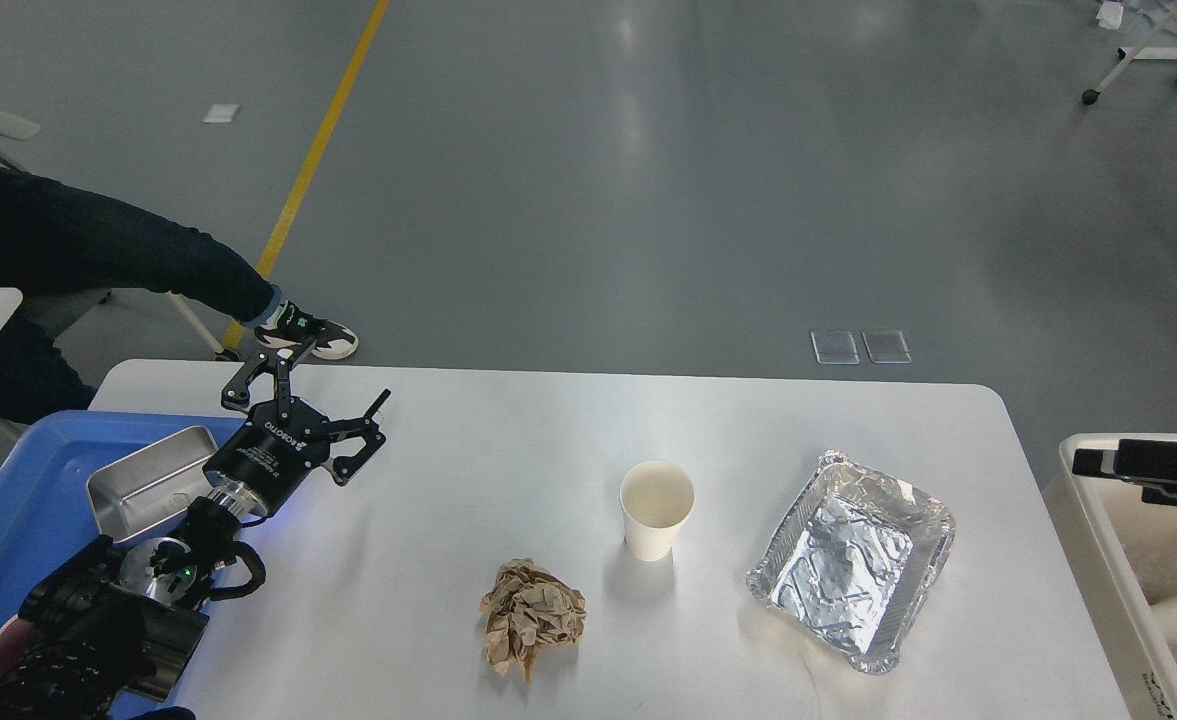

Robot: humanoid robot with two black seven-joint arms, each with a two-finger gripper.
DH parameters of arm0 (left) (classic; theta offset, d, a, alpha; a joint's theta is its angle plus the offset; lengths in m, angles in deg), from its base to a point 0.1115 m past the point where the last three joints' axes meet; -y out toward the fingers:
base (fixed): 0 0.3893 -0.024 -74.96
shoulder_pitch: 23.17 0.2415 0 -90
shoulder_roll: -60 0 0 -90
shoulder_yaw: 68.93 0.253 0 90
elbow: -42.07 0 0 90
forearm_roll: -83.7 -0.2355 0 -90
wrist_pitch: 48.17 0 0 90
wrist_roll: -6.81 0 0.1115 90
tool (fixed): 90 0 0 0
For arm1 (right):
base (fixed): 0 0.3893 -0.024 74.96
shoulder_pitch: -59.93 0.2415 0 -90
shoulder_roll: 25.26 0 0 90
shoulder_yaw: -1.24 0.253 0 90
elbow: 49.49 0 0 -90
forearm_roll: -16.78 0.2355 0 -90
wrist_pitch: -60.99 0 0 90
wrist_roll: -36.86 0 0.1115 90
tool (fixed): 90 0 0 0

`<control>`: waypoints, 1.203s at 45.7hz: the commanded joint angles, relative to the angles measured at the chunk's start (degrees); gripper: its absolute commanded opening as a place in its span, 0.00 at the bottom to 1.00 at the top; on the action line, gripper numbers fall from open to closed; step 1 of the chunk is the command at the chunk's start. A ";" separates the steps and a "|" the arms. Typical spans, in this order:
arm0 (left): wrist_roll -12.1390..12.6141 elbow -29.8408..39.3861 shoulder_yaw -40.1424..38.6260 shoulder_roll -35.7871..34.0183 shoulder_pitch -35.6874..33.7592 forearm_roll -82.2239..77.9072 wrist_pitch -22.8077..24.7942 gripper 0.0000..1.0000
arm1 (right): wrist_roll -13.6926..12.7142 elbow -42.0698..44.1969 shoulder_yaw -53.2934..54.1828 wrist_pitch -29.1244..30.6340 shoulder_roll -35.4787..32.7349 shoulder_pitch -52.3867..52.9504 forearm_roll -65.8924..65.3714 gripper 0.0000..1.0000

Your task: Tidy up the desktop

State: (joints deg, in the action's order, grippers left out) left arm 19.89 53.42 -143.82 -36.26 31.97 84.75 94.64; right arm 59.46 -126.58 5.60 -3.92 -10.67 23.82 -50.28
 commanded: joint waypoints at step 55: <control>-0.17 0.08 0.00 -0.59 2.26 0.00 -0.07 0.98 | 1.48 28.92 -7.52 -19.29 36.55 -3.79 -7.30 1.00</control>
State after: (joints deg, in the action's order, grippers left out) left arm 19.74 53.50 -143.81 -36.89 34.23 84.75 94.66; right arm 60.83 -98.42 -1.16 -21.10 24.80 20.95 -57.58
